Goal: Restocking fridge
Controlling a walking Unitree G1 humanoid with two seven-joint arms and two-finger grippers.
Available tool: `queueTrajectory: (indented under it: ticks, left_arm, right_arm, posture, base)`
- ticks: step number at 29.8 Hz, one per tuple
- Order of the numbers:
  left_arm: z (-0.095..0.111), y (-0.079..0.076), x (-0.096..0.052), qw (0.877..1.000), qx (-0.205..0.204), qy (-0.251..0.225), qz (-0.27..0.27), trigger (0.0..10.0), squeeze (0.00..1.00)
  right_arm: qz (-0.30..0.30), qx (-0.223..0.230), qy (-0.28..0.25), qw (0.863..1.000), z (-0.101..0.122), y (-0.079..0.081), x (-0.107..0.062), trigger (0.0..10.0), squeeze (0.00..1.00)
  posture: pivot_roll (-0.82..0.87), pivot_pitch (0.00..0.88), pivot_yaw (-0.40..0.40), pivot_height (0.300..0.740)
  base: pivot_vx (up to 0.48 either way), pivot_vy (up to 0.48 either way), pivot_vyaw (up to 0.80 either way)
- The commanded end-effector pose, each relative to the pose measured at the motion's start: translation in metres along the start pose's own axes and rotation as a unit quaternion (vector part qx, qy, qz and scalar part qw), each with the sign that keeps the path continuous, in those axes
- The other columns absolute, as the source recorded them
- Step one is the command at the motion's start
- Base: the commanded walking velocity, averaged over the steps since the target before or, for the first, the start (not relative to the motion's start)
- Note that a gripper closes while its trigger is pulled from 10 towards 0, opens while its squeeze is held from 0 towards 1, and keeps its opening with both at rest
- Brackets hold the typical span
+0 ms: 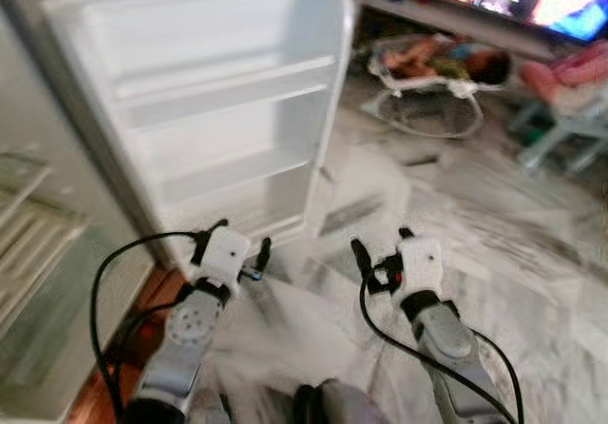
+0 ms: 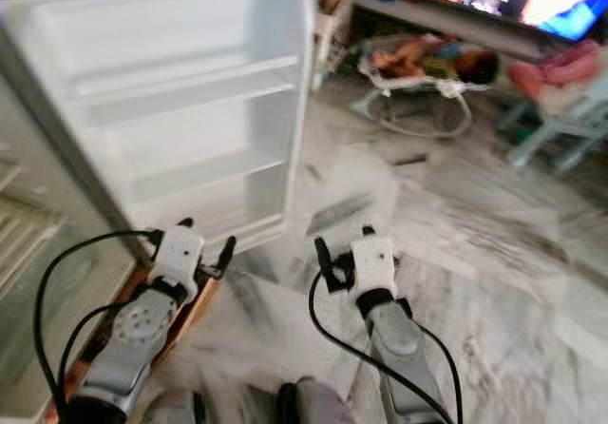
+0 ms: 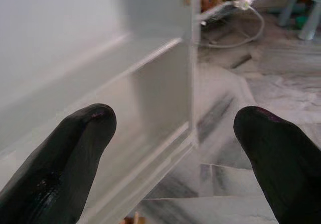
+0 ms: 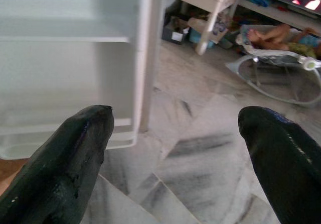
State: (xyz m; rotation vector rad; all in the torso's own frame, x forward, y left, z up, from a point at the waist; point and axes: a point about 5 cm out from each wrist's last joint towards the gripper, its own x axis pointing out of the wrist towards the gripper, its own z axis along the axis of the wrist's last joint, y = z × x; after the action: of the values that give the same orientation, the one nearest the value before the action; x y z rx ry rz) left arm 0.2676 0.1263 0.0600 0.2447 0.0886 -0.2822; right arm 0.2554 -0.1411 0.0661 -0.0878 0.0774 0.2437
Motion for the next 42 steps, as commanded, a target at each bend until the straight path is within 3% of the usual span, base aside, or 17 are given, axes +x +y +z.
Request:
queueTrajectory:
  ticks: [1,18,26,35,42]
  left_arm:
    - [0.002,-0.012,0.002,1.0,-0.007,0.001,-0.021,10.0,0.0]
    - [0.007,-0.011,0.006,1.0,-0.002,-0.001,-0.024,10.0,0.0]
    - [0.013,-0.015,0.012,0.999,0.001,-0.005,-0.032,10.0,0.0]
    - [0.015,-0.021,0.013,0.999,-0.025,-0.003,-0.027,10.0,0.0]
    - [0.011,-0.02,0.012,0.999,-0.039,-0.007,-0.023,10.0,0.0]
  right_arm:
    - [-0.013,-0.007,0.011,1.0,-0.004,-0.007,-0.005,10.0,0.0]
    - [-0.024,-0.004,0.006,1.0,-0.003,-0.008,-0.004,10.0,0.0]
    - [-0.024,-0.005,-0.007,1.0,0.002,-0.006,0.003,10.0,0.0]
    - [-0.029,-0.012,-0.008,0.999,0.003,-0.009,-0.001,10.0,0.0]
    - [-0.033,-0.014,-0.007,0.999,0.001,-0.008,-0.002,10.0,0.0]
  posture:
    - [0.1,0.155,-0.082,0.74]
    - [0.1,0.162,-0.072,0.74]
    - [0.12,0.166,-0.064,0.74]
    - [0.1,0.178,-0.064,0.74]
    - [0.09,0.153,-0.049,0.74]
  base:
    - [0.0,-0.48,-0.76]
    - [0.0,-0.441,-0.76]
    - [0.394,0.0,-0.76]
    - [0.454,0.0,-0.77]
    - [0.296,0.374,-0.77]
